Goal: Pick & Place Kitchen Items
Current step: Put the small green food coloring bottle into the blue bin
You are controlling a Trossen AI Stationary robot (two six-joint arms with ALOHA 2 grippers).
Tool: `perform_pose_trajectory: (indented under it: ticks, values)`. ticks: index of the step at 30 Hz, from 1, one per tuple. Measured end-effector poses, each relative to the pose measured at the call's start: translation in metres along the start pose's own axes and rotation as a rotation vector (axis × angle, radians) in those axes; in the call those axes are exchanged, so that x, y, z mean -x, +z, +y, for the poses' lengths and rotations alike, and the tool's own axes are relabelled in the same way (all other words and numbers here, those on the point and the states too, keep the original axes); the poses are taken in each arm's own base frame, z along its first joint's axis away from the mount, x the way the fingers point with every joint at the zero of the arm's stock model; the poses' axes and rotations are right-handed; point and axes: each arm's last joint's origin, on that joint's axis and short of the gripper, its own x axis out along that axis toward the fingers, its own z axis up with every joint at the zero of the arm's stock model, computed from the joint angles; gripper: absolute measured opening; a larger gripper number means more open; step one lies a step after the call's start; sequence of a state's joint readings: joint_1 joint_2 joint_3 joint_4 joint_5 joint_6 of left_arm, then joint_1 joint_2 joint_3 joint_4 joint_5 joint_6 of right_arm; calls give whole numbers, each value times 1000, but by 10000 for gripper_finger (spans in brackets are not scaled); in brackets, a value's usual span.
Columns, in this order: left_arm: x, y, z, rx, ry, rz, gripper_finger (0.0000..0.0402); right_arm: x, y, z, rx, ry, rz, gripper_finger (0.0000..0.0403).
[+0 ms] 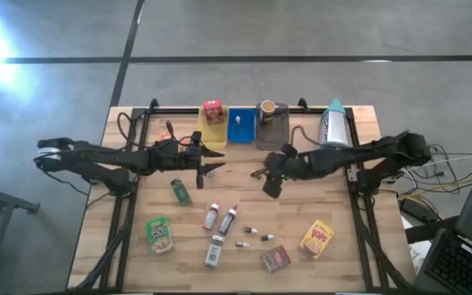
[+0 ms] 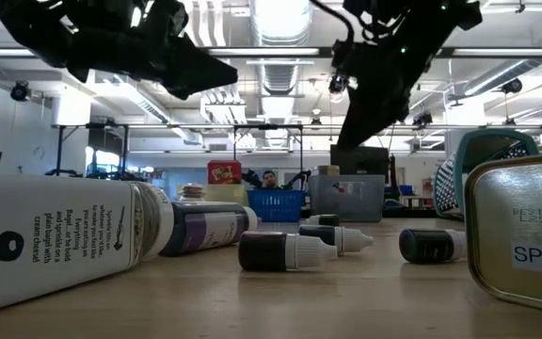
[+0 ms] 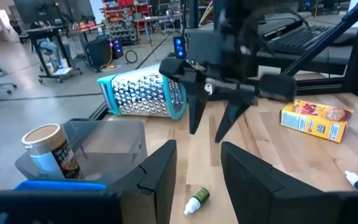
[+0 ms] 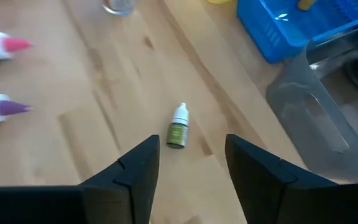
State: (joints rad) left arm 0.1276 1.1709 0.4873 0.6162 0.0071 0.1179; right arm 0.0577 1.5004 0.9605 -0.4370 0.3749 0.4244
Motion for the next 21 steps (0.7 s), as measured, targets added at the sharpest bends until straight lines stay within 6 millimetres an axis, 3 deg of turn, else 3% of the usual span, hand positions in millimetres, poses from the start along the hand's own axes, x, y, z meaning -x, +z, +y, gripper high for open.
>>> perform_pose_trajectory:
  ticks: [4,9,21]
  values:
    - [0,-1,0,5,-1,7,133,-8,-9,14,15,-104,-25,182]
    - [0,-1,0,6,-1,7,133,-17,-18,21,-45,-84,-78,174]
    - [0,-1,0,6,-1,7,133,-33,-45,15,-129,-58,-113,226]
